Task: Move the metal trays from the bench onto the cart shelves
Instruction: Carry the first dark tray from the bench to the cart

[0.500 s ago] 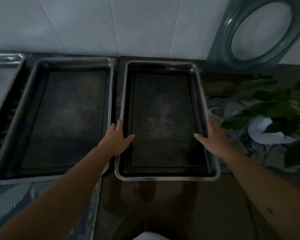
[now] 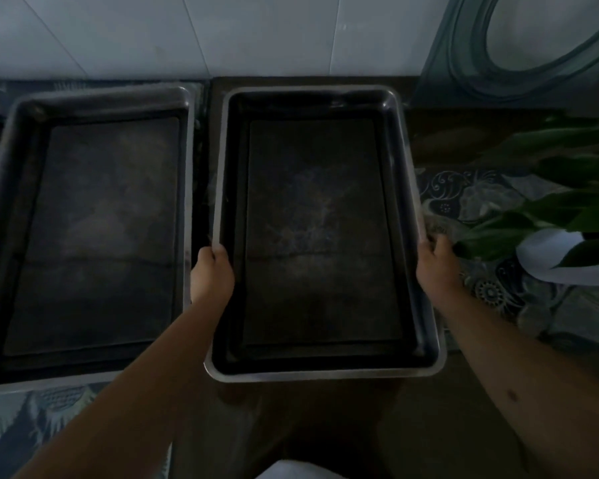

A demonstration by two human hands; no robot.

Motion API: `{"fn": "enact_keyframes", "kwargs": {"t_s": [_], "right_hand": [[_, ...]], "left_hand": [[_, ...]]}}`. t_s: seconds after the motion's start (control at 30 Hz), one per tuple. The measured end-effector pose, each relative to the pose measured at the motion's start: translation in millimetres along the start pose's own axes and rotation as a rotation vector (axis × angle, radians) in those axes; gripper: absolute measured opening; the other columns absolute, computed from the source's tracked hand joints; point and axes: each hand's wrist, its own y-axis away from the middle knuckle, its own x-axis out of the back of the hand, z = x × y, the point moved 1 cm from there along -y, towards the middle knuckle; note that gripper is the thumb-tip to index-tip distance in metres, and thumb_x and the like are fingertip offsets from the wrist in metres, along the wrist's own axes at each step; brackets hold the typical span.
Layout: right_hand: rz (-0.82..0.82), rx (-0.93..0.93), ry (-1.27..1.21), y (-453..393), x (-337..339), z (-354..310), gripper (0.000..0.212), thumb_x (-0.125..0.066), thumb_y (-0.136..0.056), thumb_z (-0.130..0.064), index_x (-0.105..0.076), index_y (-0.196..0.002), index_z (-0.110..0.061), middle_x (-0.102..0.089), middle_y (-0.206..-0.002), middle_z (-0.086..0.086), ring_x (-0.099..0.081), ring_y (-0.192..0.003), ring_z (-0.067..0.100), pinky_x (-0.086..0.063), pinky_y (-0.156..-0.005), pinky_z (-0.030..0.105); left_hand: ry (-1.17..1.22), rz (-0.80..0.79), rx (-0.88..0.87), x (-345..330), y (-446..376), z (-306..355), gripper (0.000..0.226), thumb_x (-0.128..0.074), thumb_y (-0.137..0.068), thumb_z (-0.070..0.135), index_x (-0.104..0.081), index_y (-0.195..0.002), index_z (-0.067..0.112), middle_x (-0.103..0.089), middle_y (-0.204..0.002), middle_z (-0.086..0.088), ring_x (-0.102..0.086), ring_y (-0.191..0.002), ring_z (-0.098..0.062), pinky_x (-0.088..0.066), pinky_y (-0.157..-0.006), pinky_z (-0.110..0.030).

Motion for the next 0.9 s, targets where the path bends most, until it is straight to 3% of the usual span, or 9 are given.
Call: {"fn": "enact_keyframes", "kwargs": {"t_s": [0.1, 0.2, 0.3, 0.4, 0.47, 0.53, 0.73, 0.8, 0.9], "right_hand": [[0.018, -0.042, -0.019, -8.8, -4.0, 8.5, 0.039, -0.037, -0.103, -0.045, -0.053, -0.093, -0.011, -0.056, -0.077, 0.011, -0.053, -0.07, 0.028, -0.037, -0.057, 0.036], [-0.007, -0.086, -0.065, -11.2, -3.7, 10.5, 0.043, -0.039, -0.102, -0.048, -0.05, -0.077, -0.014, -0.047, -0.066, 0.005, -0.047, -0.062, 0.024, -0.033, -0.054, 0.034], [-0.06, -0.133, -0.136, -10.3, -1.4, 6.1, 0.047, -0.039, -0.101, -0.05, -0.061, -0.102, -0.009, -0.054, -0.082, 0.005, -0.051, -0.073, 0.022, -0.038, -0.064, 0.034], [-0.092, -0.182, -0.237, -4.9, 4.9, 2.2, 0.05, -0.042, -0.102, -0.047, -0.057, -0.132, -0.011, -0.057, -0.115, 0.005, -0.055, -0.106, 0.025, -0.043, -0.092, 0.038], [-0.108, -0.21, -0.29, 6.0, 13.1, 5.0, 0.048, -0.044, -0.102, -0.043, -0.055, -0.136, -0.01, -0.057, -0.123, 0.007, -0.054, -0.12, 0.03, -0.042, -0.104, 0.043], [-0.147, -0.245, -0.349, 22.3, 21.4, 12.7, 0.043, -0.046, -0.103, -0.039, -0.057, -0.132, -0.009, -0.059, -0.125, 0.011, -0.054, -0.123, 0.034, -0.042, -0.106, 0.048], [-0.134, -0.233, -0.439, 87.1, 54.2, 4.0, 0.032, -0.053, -0.1, -0.033, -0.068, -0.116, -0.009, -0.072, -0.097, 0.003, -0.067, -0.091, 0.02, -0.05, -0.063, 0.026], [-0.153, -0.186, -0.43, 107.6, 65.4, -7.3, 0.03, -0.053, -0.1, -0.033, -0.07, -0.107, -0.01, -0.072, -0.09, 0.005, -0.068, -0.082, 0.018, -0.049, -0.057, 0.024], [-0.159, -0.157, -0.44, 133.7, 77.4, -24.0, 0.029, -0.056, -0.099, -0.035, -0.071, -0.102, -0.011, -0.071, -0.092, 0.012, -0.069, -0.078, 0.022, -0.051, -0.063, 0.03]], "left_hand": [[0.031, 0.03, 0.018, -1.6, -7.1, -0.7, 0.035, -0.033, -0.106, 0.042, -0.051, -0.087, 0.018, -0.056, -0.083, -0.005, -0.054, -0.071, -0.02, -0.037, -0.057, -0.033], [0.029, 0.021, -0.008, 2.2, -9.6, -1.1, 0.039, -0.037, -0.105, 0.042, -0.053, -0.082, 0.015, -0.056, -0.078, -0.006, -0.052, -0.067, -0.02, -0.034, -0.053, -0.032], [0.024, -0.021, -0.003, 7.9, -11.2, 2.5, 0.04, -0.038, -0.105, 0.043, -0.058, -0.089, 0.012, -0.059, -0.082, -0.007, -0.055, -0.071, -0.021, -0.036, -0.055, -0.032], [0.038, -0.075, 0.035, 14.5, -1.3, 6.0, 0.049, -0.033, -0.105, 0.046, -0.064, -0.092, 0.011, -0.064, -0.088, -0.012, -0.06, -0.079, -0.026, -0.046, -0.067, -0.037], [0.081, -0.106, 0.051, 19.5, 10.0, 0.4, 0.05, -0.034, -0.104, 0.048, -0.067, -0.093, 0.012, -0.068, -0.092, -0.015, -0.064, -0.086, -0.031, -0.053, -0.083, -0.044], [0.167, -0.141, 0.058, 28.1, 23.4, -9.9, 0.048, -0.038, -0.102, 0.051, -0.071, -0.095, 0.015, -0.071, -0.094, -0.016, -0.068, -0.089, -0.034, -0.055, -0.086, -0.05], [0.33, -0.198, 0.026, 66.6, 57.4, -40.3, 0.045, -0.052, -0.096, 0.053, -0.076, -0.085, 0.017, -0.073, -0.078, -0.009, -0.071, -0.076, -0.027, -0.059, -0.073, -0.043], [0.361, -0.225, 0.013, 82.6, 66.1, -45.5, 0.042, -0.055, -0.096, 0.05, -0.075, -0.084, 0.015, -0.07, -0.075, -0.009, -0.068, -0.069, -0.025, -0.057, -0.066, -0.04], [0.377, -0.24, 0.004, 105.3, 77.9, -47.0, 0.04, -0.056, -0.095, 0.046, -0.075, -0.087, 0.011, -0.072, -0.077, -0.01, -0.069, -0.065, -0.024, -0.059, -0.061, -0.037]]}}
